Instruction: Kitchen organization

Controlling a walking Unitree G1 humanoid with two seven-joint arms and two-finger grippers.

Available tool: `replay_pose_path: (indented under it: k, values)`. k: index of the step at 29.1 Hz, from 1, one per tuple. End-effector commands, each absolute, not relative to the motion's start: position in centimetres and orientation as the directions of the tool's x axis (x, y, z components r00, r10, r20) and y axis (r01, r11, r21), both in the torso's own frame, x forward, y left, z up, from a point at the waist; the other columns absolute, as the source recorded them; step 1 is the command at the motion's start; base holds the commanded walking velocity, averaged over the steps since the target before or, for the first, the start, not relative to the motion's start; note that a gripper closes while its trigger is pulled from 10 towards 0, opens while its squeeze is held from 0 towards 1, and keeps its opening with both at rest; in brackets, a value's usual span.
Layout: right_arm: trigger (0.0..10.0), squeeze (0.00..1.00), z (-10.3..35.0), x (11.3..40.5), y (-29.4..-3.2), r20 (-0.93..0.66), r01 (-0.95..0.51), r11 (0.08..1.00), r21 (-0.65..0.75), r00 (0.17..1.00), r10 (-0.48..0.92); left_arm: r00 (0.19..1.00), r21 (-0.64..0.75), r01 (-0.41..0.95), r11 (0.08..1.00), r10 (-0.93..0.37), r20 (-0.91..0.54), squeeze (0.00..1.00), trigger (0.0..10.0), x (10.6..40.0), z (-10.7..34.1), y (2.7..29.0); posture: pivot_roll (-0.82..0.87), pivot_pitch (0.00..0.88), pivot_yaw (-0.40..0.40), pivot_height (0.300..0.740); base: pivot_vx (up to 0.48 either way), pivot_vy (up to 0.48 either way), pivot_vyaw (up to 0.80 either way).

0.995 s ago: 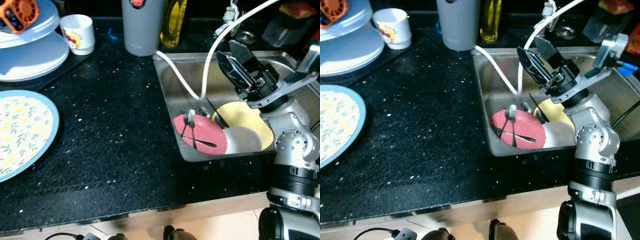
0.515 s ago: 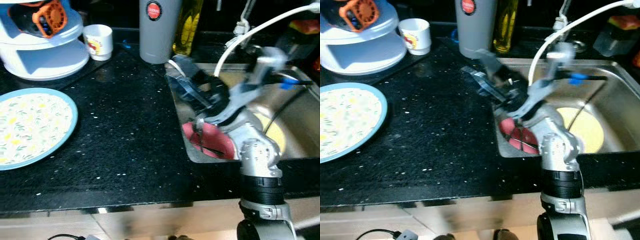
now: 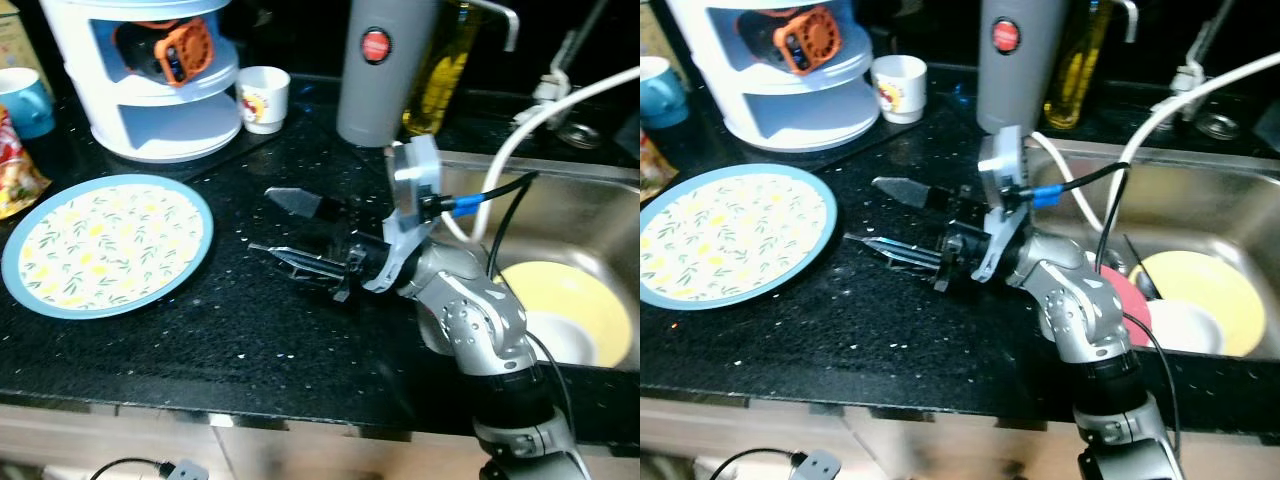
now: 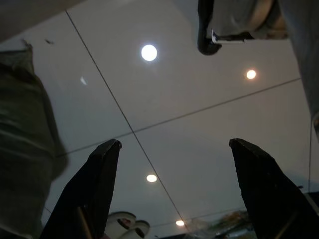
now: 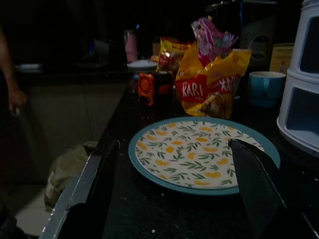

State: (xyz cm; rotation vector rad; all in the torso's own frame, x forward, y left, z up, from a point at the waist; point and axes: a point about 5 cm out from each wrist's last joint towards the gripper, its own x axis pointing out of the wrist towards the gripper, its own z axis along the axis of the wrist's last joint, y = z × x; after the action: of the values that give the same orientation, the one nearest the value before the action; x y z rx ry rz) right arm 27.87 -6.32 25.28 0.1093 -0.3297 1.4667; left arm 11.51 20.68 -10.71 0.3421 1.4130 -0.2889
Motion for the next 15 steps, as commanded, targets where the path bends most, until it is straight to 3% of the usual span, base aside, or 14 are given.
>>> replay_pose_path:
  k: [1,7,9,11,12,13,15]
  values:
    - [10.0,0.00,25.6,27.4,-5.8,0.271,-0.982,0.089,-0.165,0.041,0.962,0.126,0.055,0.398,0.916,0.005,-0.992,0.00,10.0,11.1,-10.8,20.7,0.10,0.080,-0.062,0.740,0.000,0.000,0.75]
    - [10.0,0.00,25.5,27.2,-5.3,0.229,-0.976,0.093,-0.198,0.046,0.972,0.122,0.052,0.400,0.915,0.003,-0.992,0.00,10.0,11.0,-10.8,20.8,0.10,0.088,-0.062,0.740,0.000,0.000,0.75]
    - [10.0,0.00,25.2,27.4,-5.4,0.222,-0.971,0.129,-0.200,0.083,0.971,0.125,0.053,0.404,0.913,0.002,-0.992,0.00,10.0,11.0,-10.8,20.8,0.09,0.089,-0.061,0.740,0.000,0.000,0.75]
    - [10.0,0.00,25.2,28.2,-5.7,0.232,-0.955,0.220,-0.199,0.172,0.957,0.129,0.049,0.410,0.911,-0.005,-0.992,0.00,10.0,11.1,-10.8,20.8,0.09,0.089,-0.060,0.740,0.000,0.000,0.68]
    - [10.0,0.00,25.2,28.2,-5.7,0.232,-0.955,0.220,-0.199,0.172,0.957,0.129,0.049,0.410,0.911,-0.005,-0.992,0.00,10.0,11.1,-10.8,20.8,0.09,0.089,-0.060,0.740,0.000,0.000,0.61]
    - [10.0,0.00,25.1,29.6,-5.9,0.242,-0.927,0.339,-0.159,0.296,0.924,0.131,0.052,0.419,0.906,-0.004,-0.991,0.00,10.0,11.2,-10.8,20.8,0.09,0.089,-0.057,0.740,0.000,0.000,0.00]
    - [10.0,0.00,25.1,30.7,-6.3,0.257,-0.893,0.434,-0.118,0.394,0.882,0.130,0.066,0.434,0.898,0.010,-0.992,0.00,10.0,11.2,-10.8,20.9,0.08,0.091,-0.055,0.740,-0.122,0.000,0.00]
